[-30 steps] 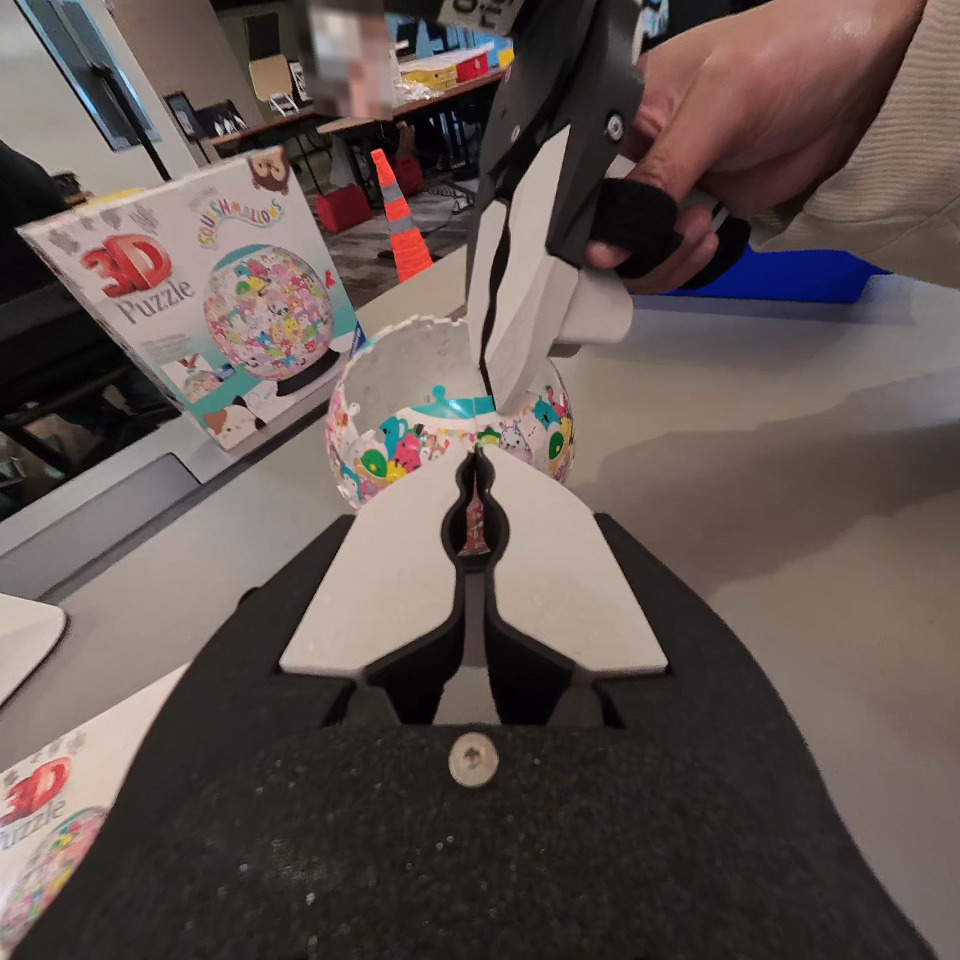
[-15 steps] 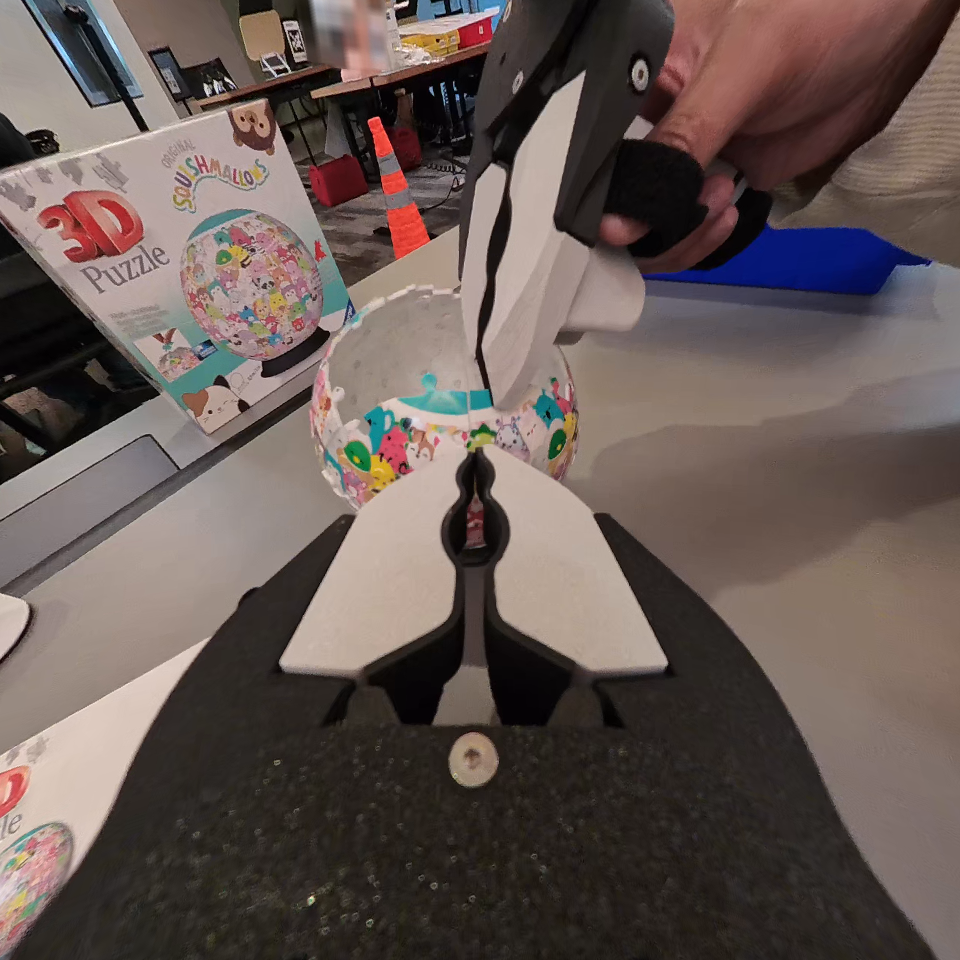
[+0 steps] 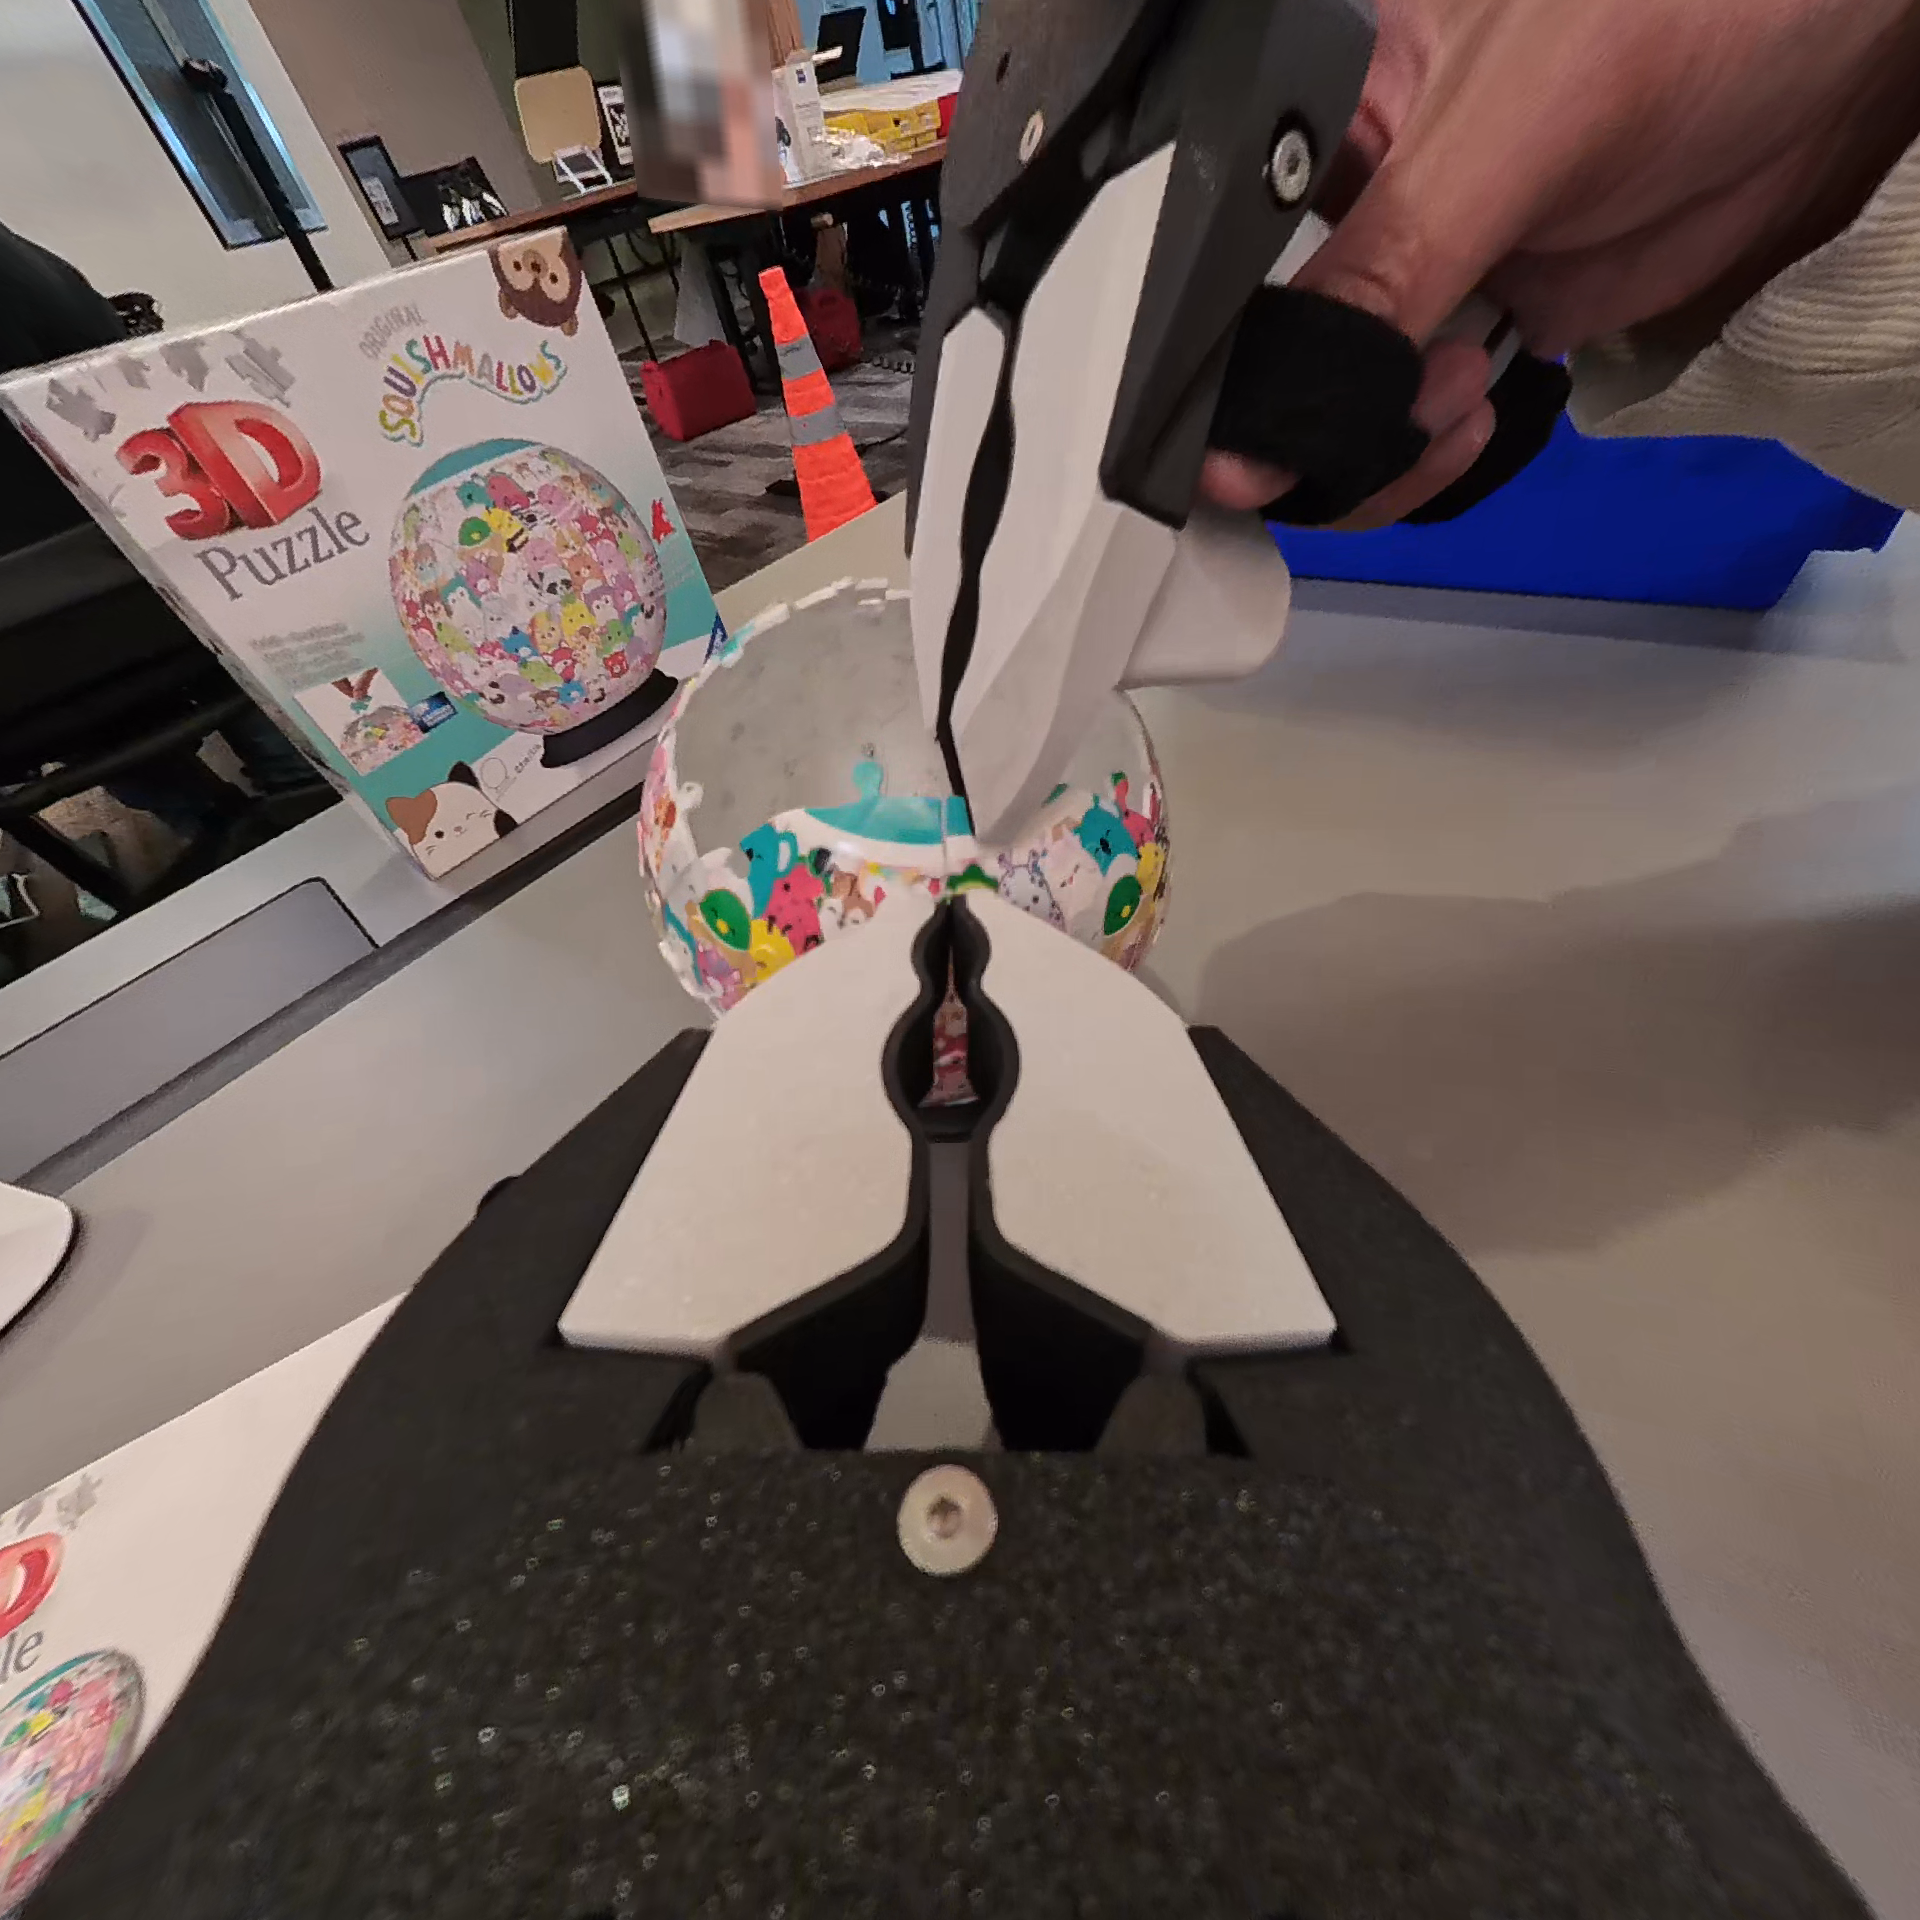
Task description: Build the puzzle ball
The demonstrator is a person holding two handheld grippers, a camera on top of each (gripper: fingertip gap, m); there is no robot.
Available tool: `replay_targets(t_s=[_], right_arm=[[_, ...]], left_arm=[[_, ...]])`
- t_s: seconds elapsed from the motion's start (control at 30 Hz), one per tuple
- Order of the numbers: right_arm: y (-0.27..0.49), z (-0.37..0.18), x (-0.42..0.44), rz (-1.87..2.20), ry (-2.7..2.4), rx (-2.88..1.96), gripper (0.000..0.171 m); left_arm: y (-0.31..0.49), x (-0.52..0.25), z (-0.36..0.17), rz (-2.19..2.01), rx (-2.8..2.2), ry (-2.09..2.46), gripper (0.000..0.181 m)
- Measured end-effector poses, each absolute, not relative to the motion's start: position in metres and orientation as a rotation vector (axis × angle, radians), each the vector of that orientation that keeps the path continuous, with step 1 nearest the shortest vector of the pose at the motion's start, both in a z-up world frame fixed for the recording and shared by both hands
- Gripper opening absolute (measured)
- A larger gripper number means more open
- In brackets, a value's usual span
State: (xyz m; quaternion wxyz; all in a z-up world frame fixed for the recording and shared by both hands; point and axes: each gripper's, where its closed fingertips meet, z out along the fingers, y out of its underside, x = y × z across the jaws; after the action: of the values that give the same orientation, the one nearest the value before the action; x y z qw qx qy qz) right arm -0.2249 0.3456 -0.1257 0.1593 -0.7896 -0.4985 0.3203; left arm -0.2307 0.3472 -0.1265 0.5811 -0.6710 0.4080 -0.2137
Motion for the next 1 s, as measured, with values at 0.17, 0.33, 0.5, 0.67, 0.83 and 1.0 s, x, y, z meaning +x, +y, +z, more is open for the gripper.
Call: replay_targets(t_s=[0.17,0.33,0.5,0.67,0.83,1.0], right_arm=[[0.345,-0.127,-0.227,0.941,-1.425,-2.278,0.004],[0.344,-0.127,-0.227,0.954,-1.435,-2.282,0.003],[0.345,-0.128,-0.226,0.905,-1.461,-2.273,0.004],[0.348,-0.125,-0.223,0.771,-1.462,-2.21,0.009],[0.348,-0.117,-0.218,0.784,-1.361,-2.142,0.008],[0.343,-0.126,-0.217,0.824,-1.32,-2.162,0.009]], left_arm=[[0.347,-0.234,-0.126,-0.498,-1.57,0.951,0.0],[0.351,-0.25,-0.133,-0.471,-1.601,0.936,0.0],[0.353,-0.246,-0.133,-0.475,-1.597,0.948,0.0],[0.357,-0.247,-0.107,-0.482,-1.546,0.986,0.005],[0.356,-0.235,-0.087,-0.624,-1.572,1.26,0.019],[0.351,-0.223,-0.087,-0.715,-1.566,1.575,0.017]])
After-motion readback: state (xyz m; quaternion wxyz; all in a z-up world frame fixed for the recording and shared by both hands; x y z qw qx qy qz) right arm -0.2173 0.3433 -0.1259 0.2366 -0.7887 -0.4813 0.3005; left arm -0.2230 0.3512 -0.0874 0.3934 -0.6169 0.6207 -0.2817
